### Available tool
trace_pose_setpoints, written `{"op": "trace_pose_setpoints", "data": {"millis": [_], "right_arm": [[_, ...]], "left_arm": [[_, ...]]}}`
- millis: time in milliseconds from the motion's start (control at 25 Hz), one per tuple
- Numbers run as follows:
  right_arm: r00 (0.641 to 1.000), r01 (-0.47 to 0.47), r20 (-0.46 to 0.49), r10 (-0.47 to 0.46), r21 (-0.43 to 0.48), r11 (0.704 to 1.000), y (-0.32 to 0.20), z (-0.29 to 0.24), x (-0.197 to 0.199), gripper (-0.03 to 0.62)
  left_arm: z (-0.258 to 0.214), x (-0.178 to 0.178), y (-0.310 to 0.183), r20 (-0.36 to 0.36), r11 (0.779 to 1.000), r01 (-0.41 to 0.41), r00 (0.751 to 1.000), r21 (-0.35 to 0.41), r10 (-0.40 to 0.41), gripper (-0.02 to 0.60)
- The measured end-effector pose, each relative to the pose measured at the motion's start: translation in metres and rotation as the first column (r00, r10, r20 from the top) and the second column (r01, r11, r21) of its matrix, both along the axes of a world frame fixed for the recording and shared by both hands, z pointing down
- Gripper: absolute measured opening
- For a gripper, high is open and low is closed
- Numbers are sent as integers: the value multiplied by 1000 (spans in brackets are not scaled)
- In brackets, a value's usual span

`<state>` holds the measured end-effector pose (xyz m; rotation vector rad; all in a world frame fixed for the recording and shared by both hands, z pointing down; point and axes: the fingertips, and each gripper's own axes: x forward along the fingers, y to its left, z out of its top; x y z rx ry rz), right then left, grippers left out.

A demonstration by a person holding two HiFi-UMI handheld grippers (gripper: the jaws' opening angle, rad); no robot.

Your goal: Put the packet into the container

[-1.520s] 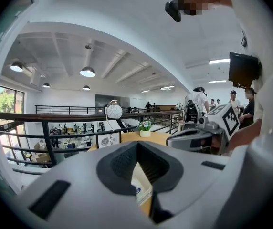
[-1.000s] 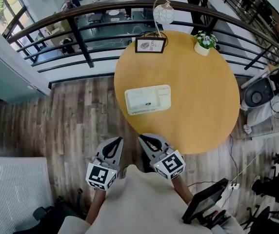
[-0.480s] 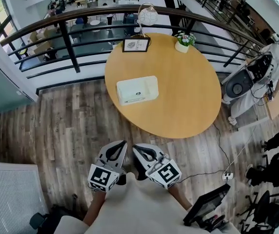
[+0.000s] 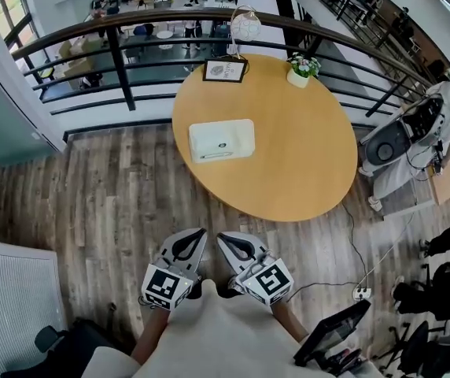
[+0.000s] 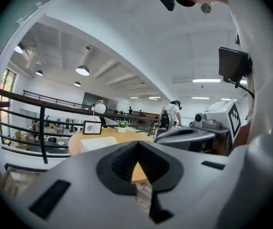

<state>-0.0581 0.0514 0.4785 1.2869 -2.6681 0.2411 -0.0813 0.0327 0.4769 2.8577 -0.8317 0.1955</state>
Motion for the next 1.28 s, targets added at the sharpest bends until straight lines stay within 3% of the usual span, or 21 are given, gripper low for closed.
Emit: {"op": "trace_pose_setpoints", "data": {"millis": [600, 880, 1280], "right_arm": [[997, 58, 57, -61, 42, 997, 41, 2, 73, 5], [995, 85, 44, -90, 98, 992, 41, -1, 70, 5], [996, 58, 69, -63, 66, 996, 18, 7, 92, 5]], "left_arm": [[6, 74, 54, 49, 996, 87, 995, 5, -87, 5], [7, 72, 57, 62, 994, 104, 993, 20, -105, 5], [9, 92, 34, 70, 995, 98, 992, 31, -100, 5]]}}
